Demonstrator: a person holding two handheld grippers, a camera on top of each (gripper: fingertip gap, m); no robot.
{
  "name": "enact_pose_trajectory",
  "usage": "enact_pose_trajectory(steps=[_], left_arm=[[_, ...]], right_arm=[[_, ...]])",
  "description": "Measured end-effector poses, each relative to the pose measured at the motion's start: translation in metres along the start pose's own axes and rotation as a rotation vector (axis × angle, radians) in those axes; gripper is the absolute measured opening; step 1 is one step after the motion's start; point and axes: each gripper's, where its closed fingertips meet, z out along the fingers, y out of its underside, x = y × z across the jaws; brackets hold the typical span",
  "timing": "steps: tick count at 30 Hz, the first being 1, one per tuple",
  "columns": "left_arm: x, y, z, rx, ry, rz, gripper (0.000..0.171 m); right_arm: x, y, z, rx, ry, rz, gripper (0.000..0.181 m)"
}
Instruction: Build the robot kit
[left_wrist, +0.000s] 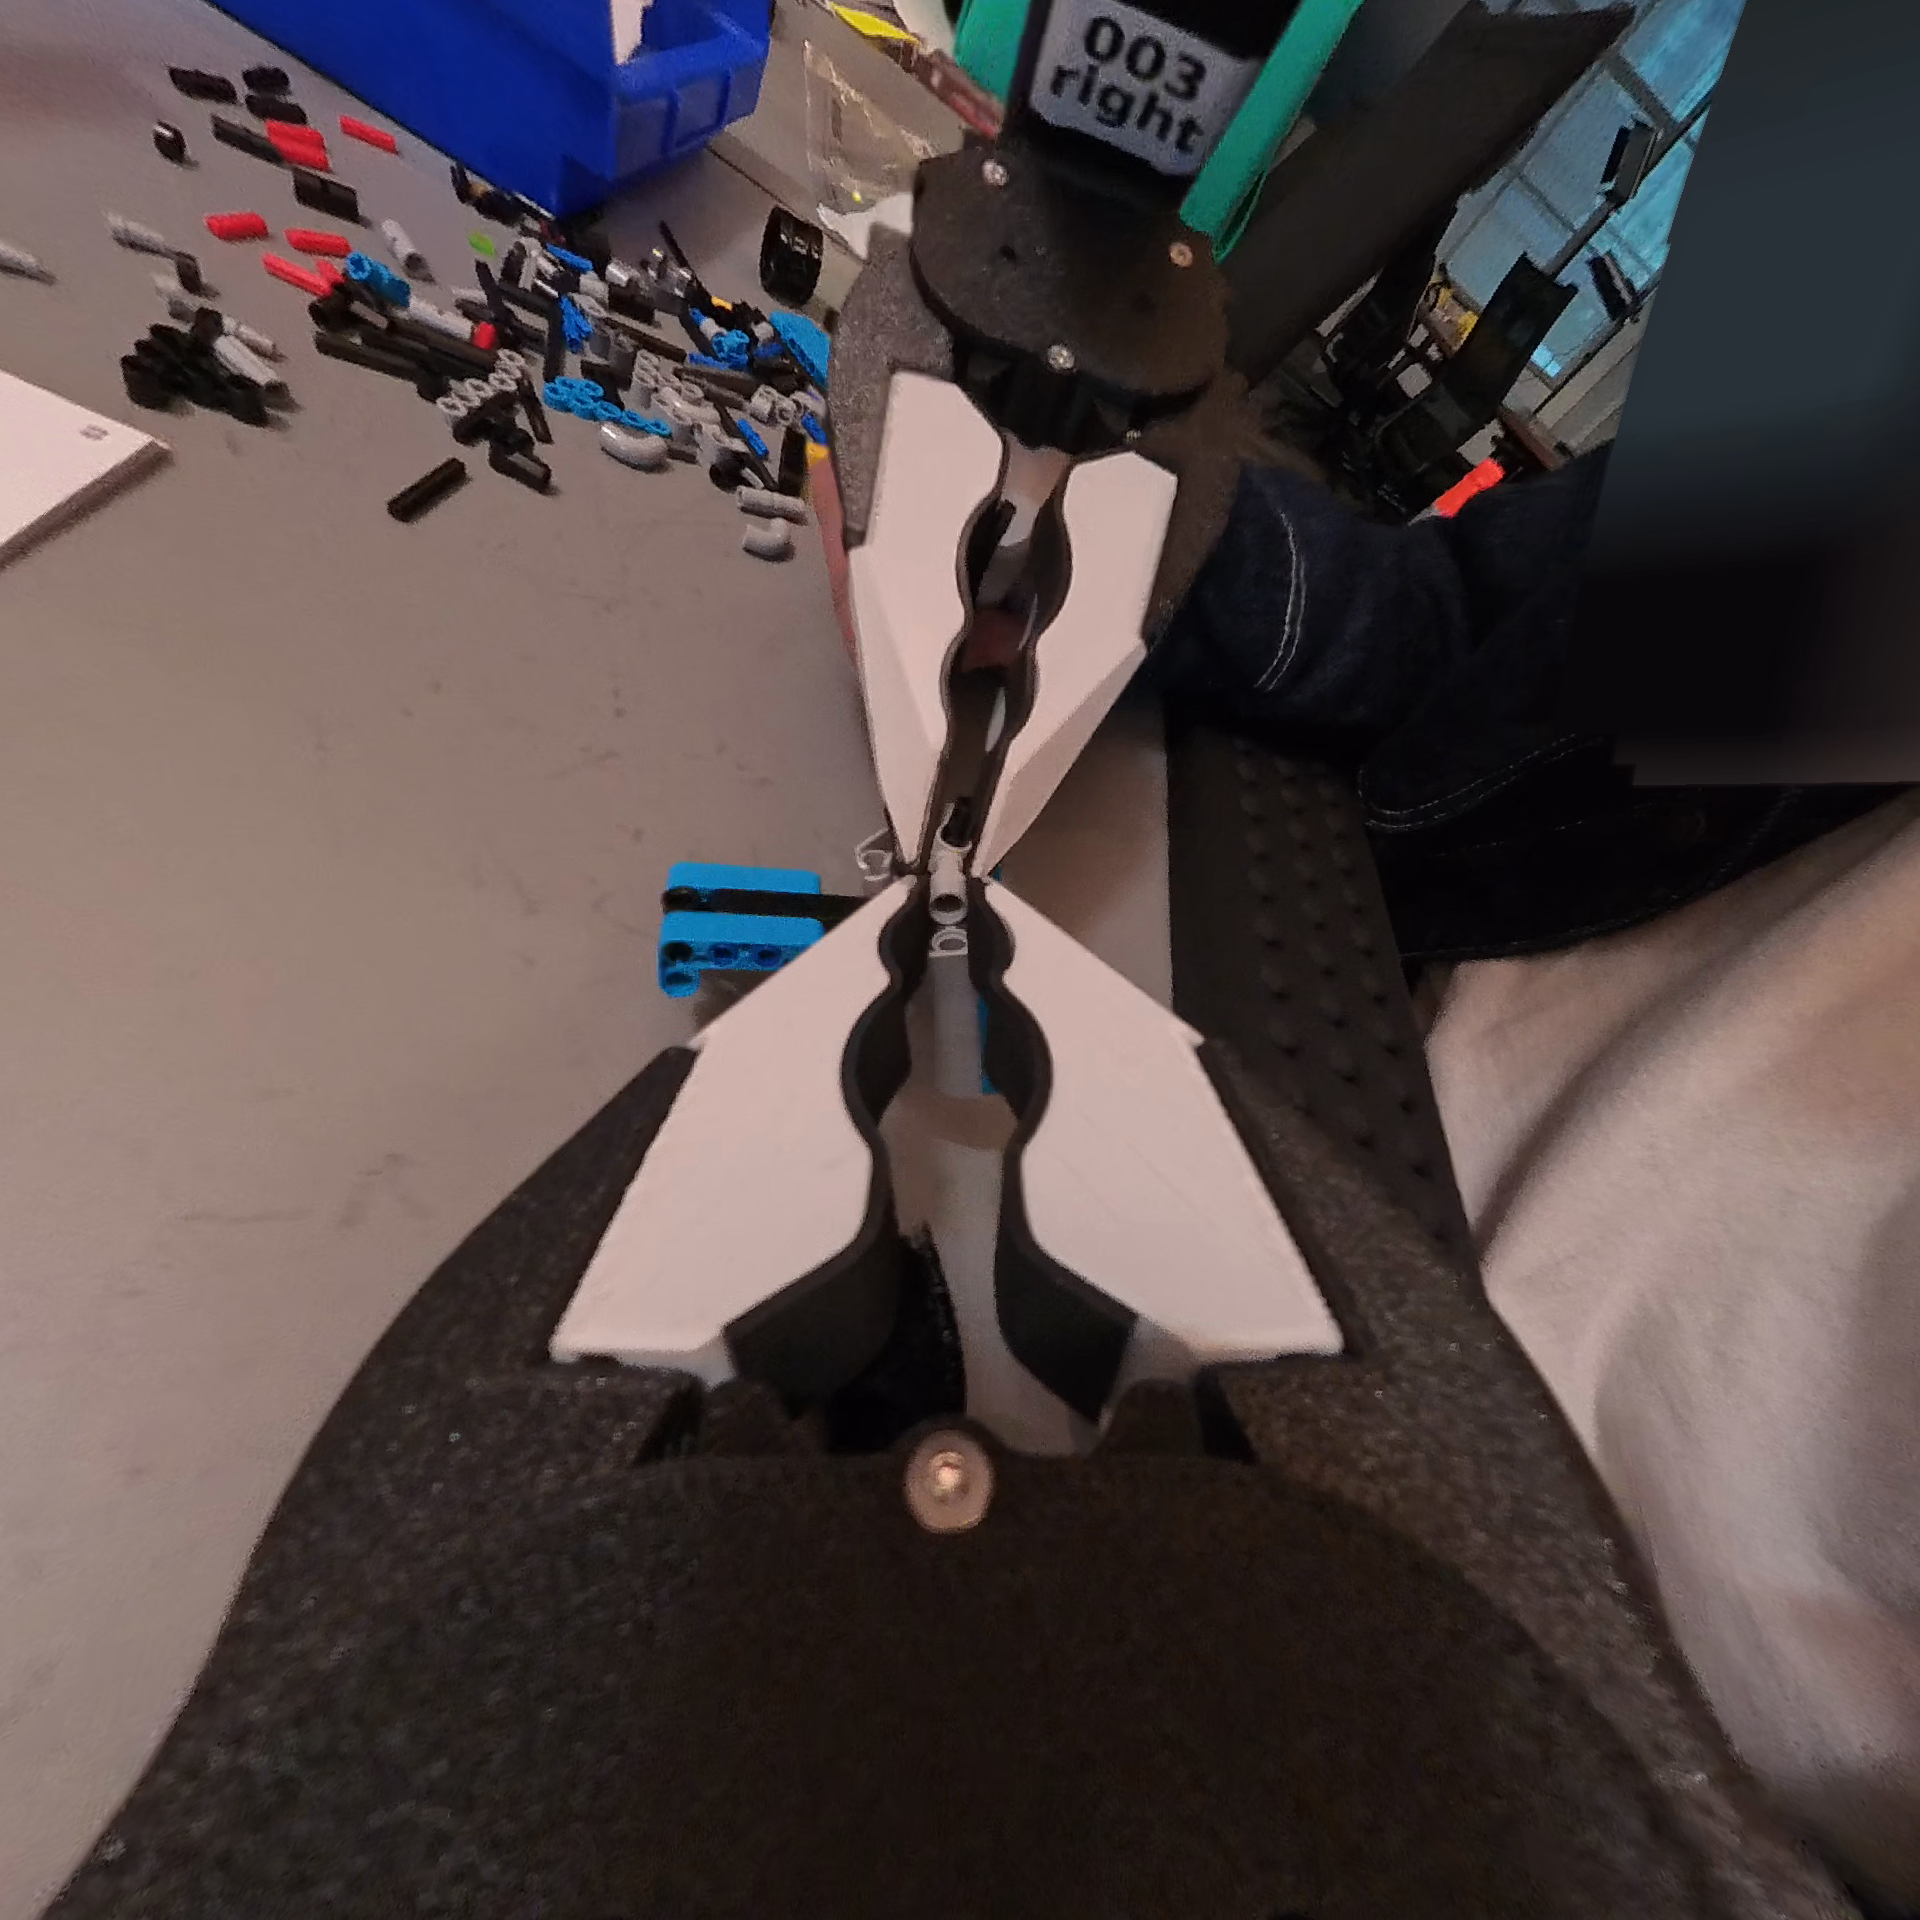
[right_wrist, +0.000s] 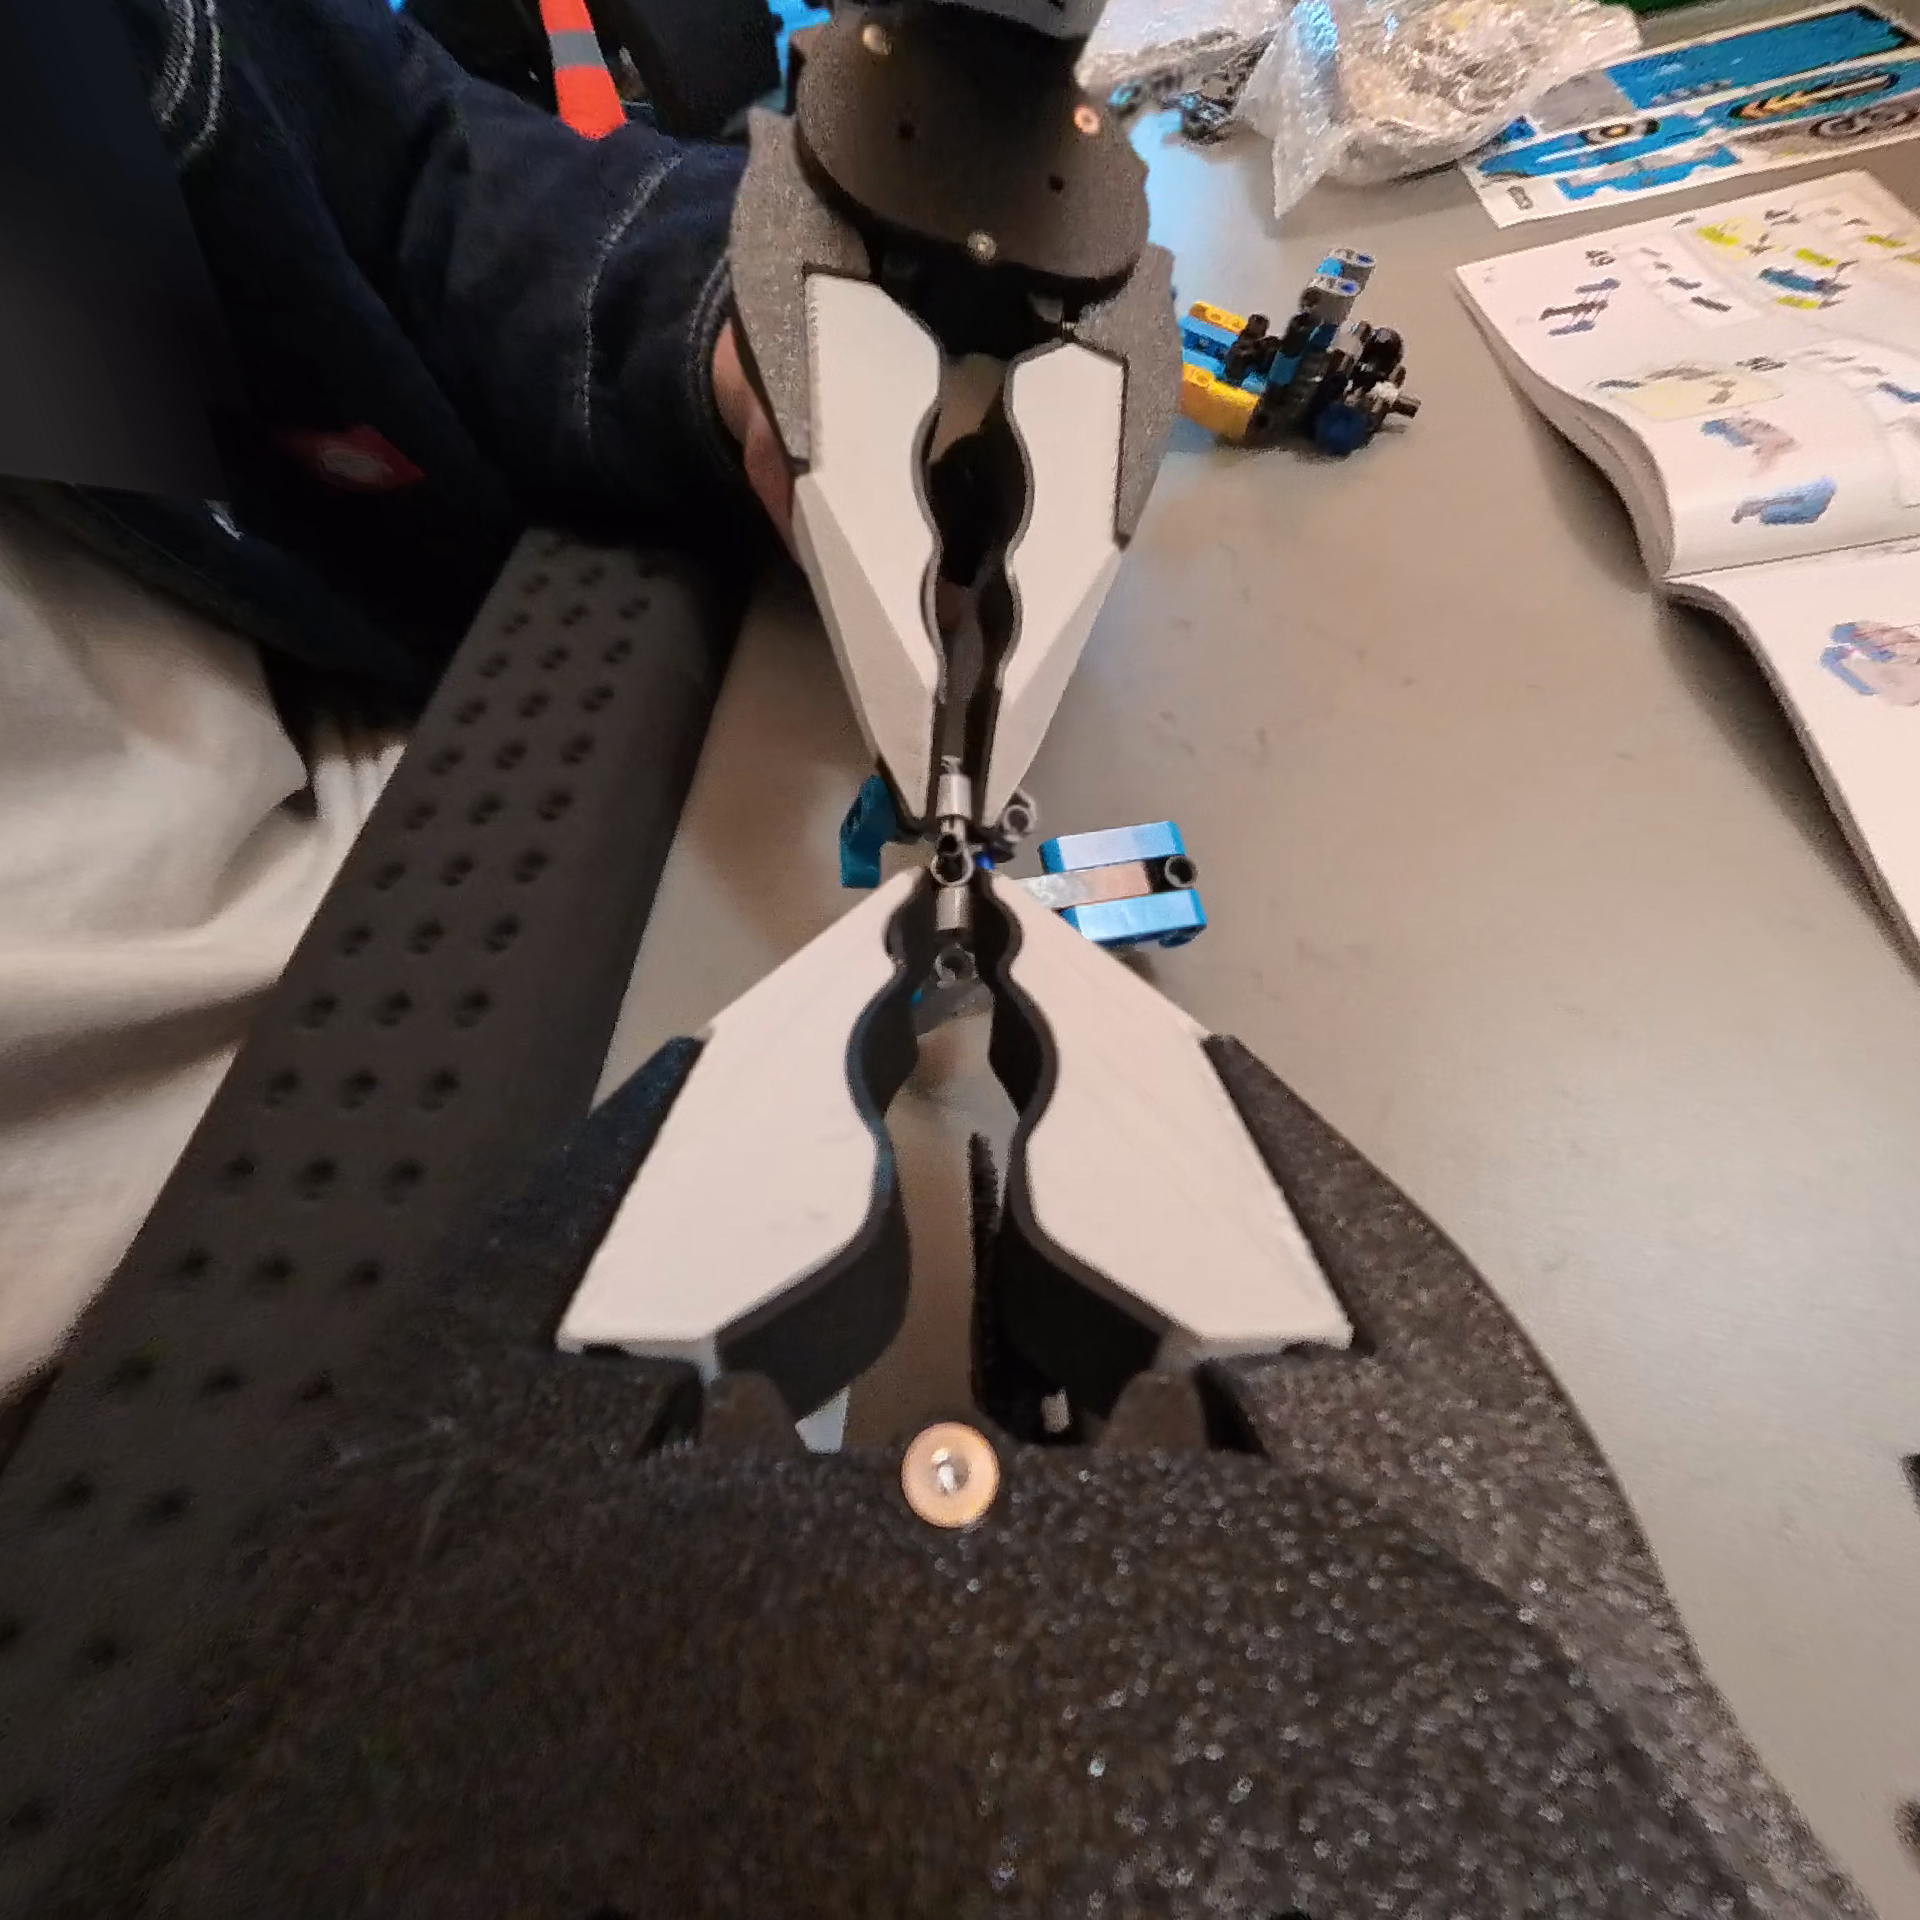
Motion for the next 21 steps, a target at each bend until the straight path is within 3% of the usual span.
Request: enact_pose_trajectory(steps=[4, 7, 13, 18, 21], left_arm=[[0.000, -0.003, -0.002, 0.027, 0.049, -0.093, 0.006], [-0.001, -0.003, -0.001, 0.032, 0.046, -0.103, 0.006], [0.004, -0.006, -0.001, 0.038, -0.020, 0.067, 0.006], [0.002, 0.003, 0.005, -0.022, -0.060, 0.107, 0.006], [0.003, -0.007, 0.002, 0.031, -0.049, 0.109, 0.006]], right_arm=[[0.002, -0.002, 0.000, 0.002, 0.051, -0.057, 0.005], [0.003, -0.002, -0.001, 0.021, 0.012, 0.010, 0.005], [-0.003, -0.007, -0.004, 0.078, -0.111, 0.168, 0.005], [-0.004, 0.000, 0.003, 0.023, -0.084, 0.126, 0.005], [-0.002, -0.009, -0.002, 0.068, -0.085, 0.133, 0.005]])
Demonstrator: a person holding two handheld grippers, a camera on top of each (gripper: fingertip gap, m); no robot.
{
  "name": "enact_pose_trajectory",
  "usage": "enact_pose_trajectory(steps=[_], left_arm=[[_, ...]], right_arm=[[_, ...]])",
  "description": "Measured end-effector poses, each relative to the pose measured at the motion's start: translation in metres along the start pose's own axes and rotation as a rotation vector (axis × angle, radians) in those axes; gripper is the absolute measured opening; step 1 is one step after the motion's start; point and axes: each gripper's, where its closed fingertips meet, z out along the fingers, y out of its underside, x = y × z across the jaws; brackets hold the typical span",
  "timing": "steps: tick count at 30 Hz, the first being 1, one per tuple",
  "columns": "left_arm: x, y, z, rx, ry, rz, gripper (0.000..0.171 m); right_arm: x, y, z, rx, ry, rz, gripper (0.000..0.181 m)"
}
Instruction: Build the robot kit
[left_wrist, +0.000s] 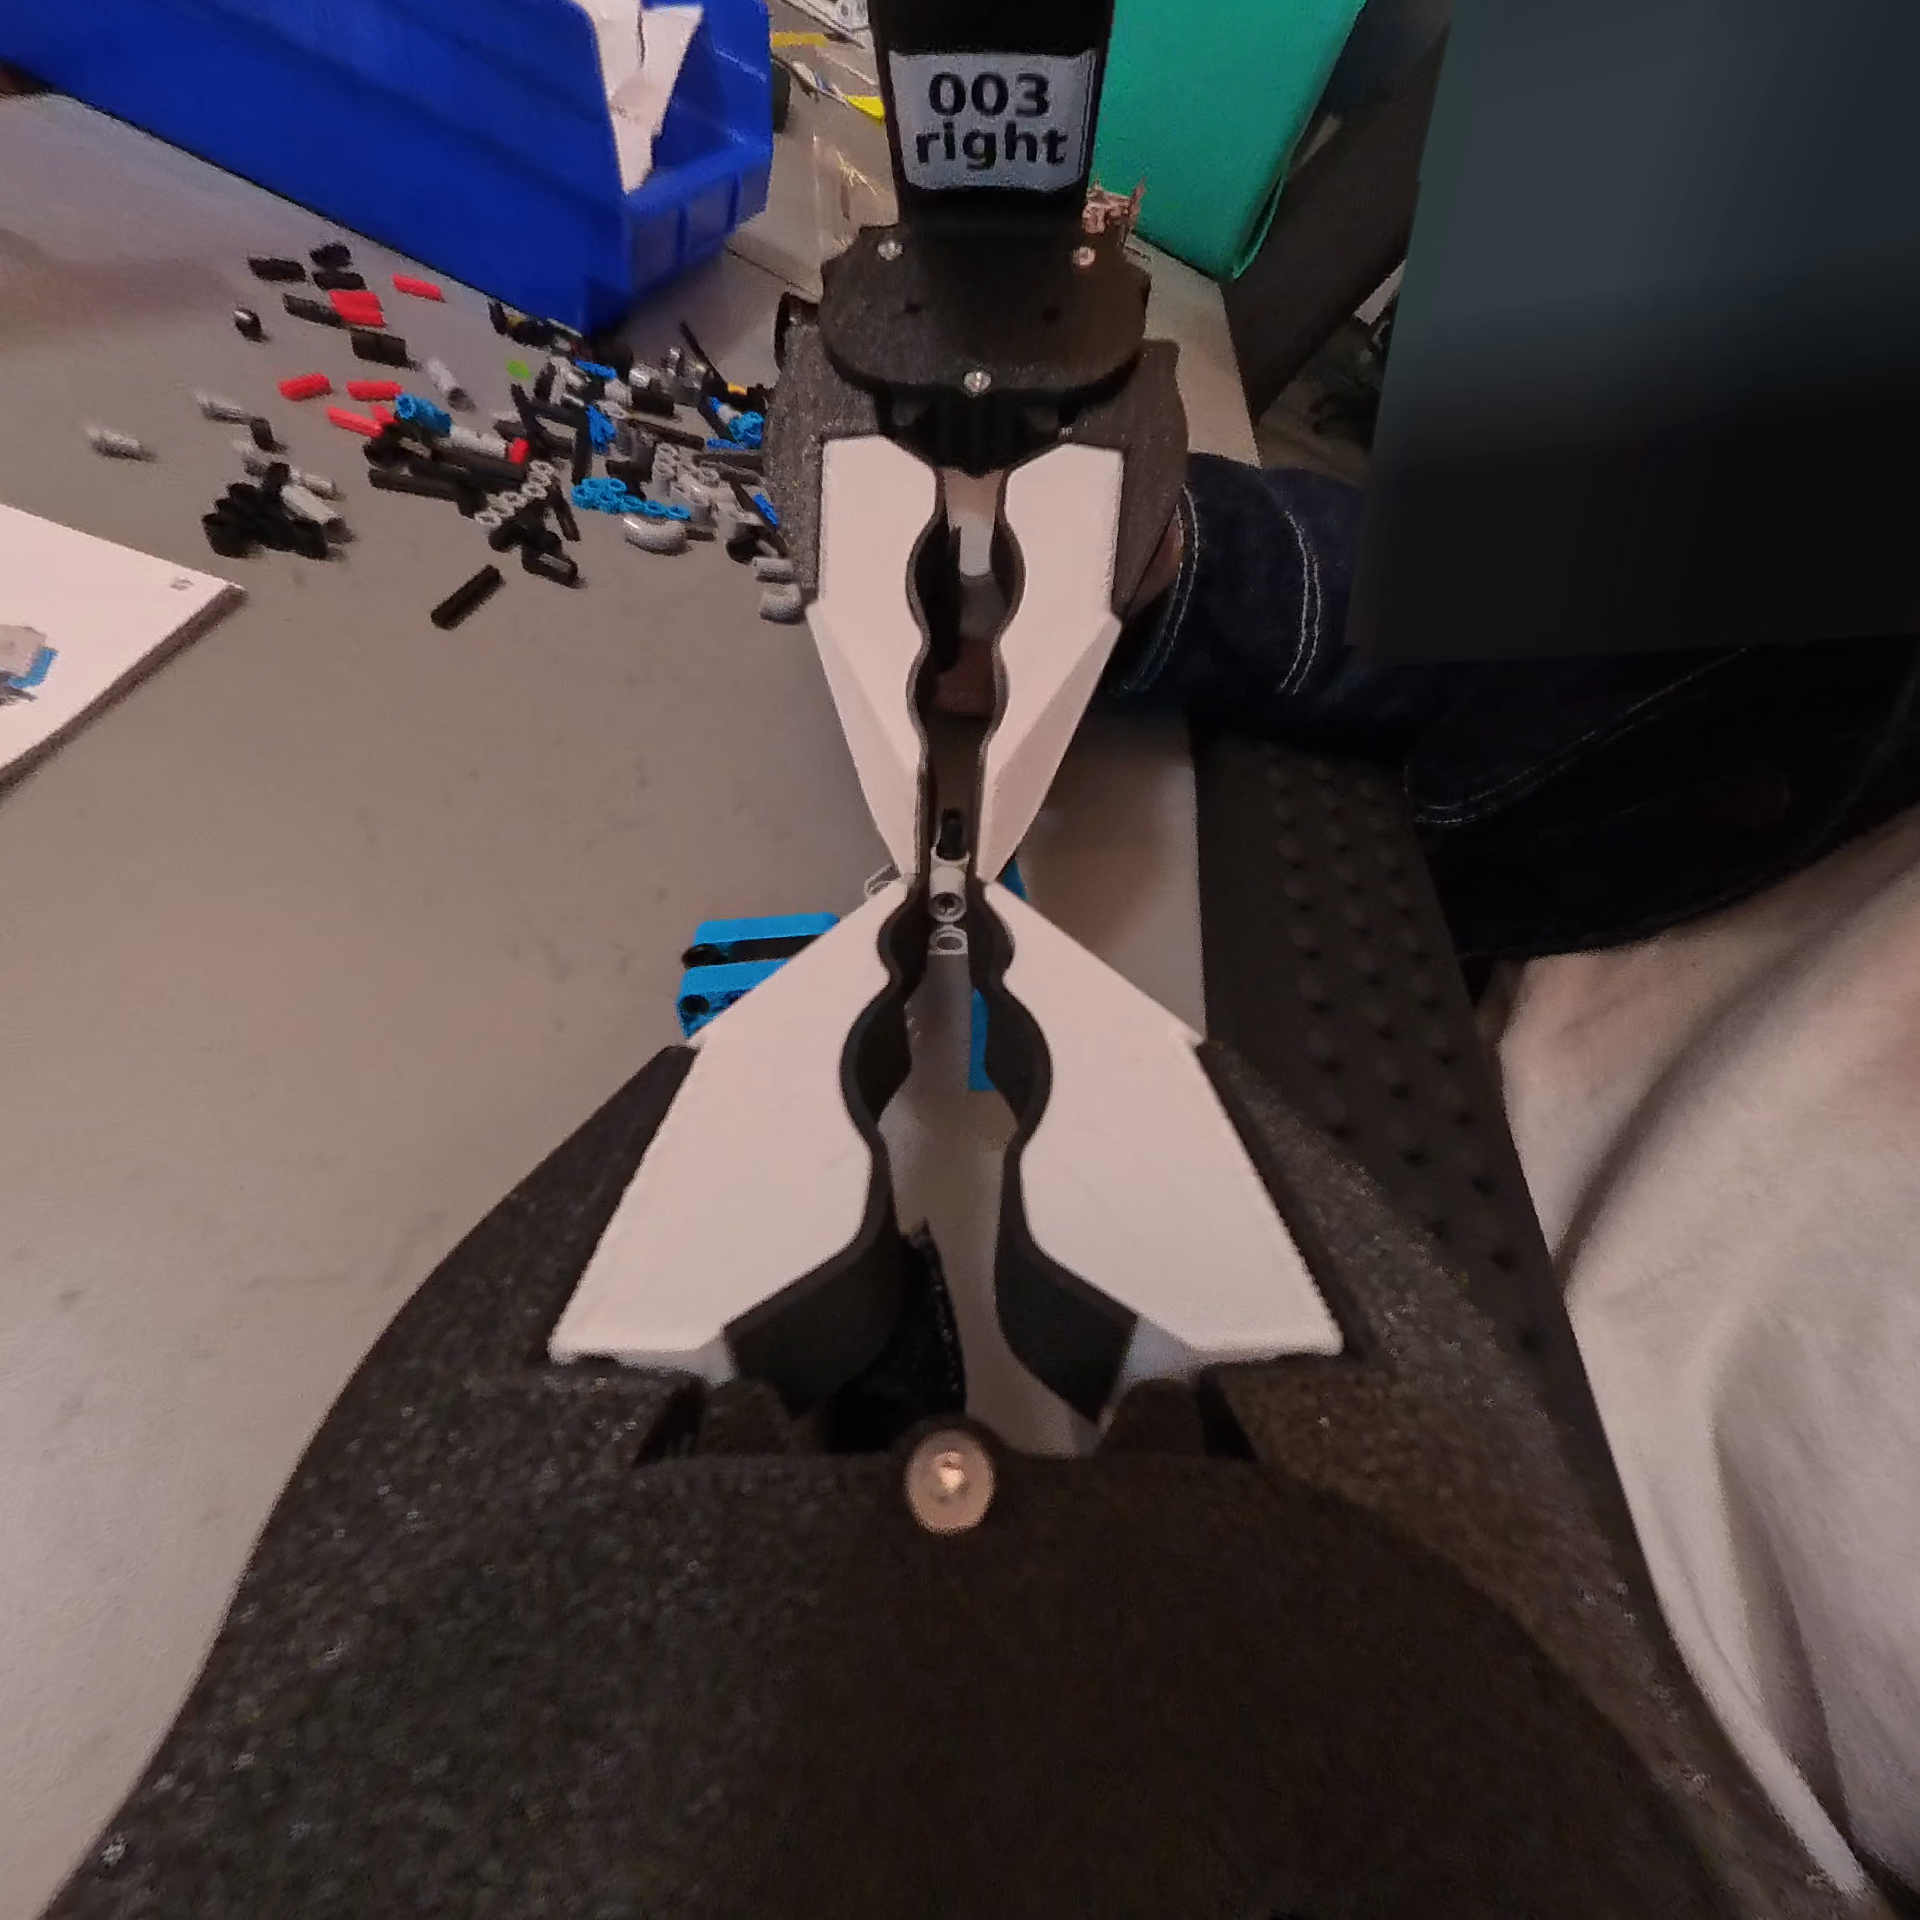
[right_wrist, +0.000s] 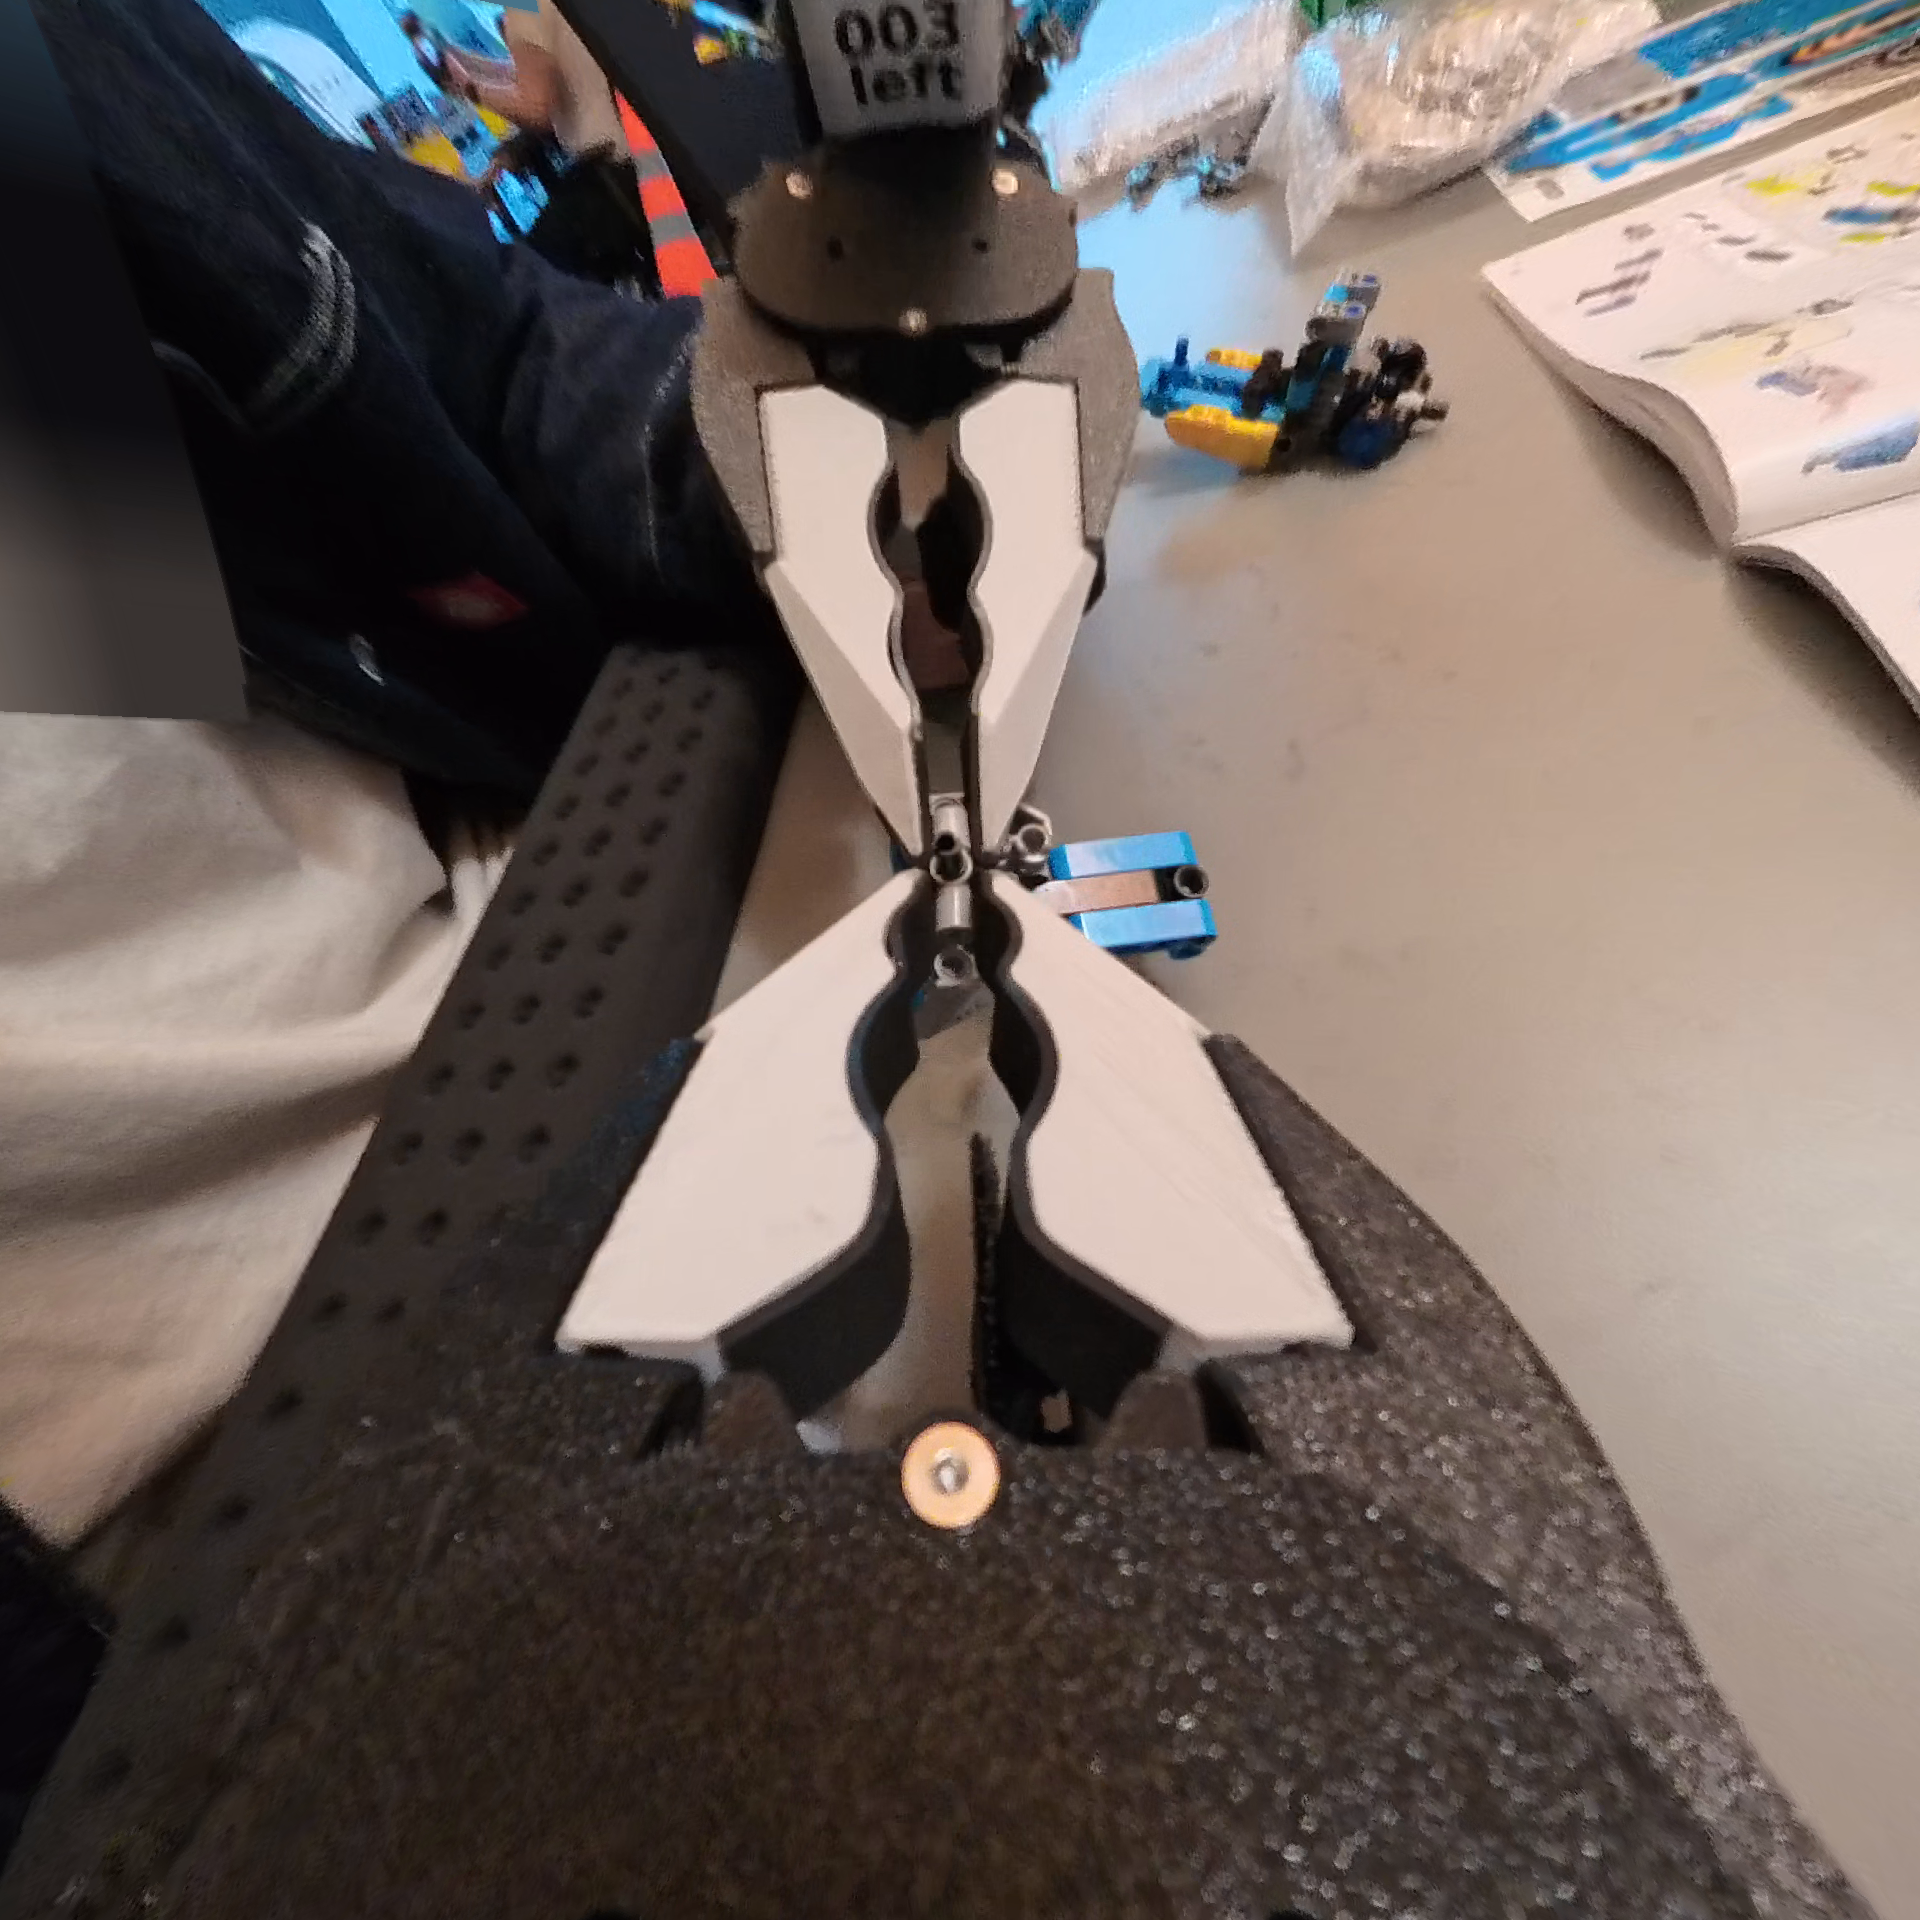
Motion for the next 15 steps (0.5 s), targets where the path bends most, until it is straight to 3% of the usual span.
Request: enact_pose_trajectory(steps=[9, 15], left_arm=[[-0.0037, 0.0040, -0.0009, -0.008, 0.061, -0.148, 0.006], [-0.0005, 0.0054, -0.0013, -0.019, 0.064, -0.119, 0.006]], right_arm=[[0.0052, 0.0036, 0.0021, -0.050, 0.120, -0.158, 0.006], [0.0020, 0.0044, 0.0025, -0.051, 0.100, -0.155, 0.006]])
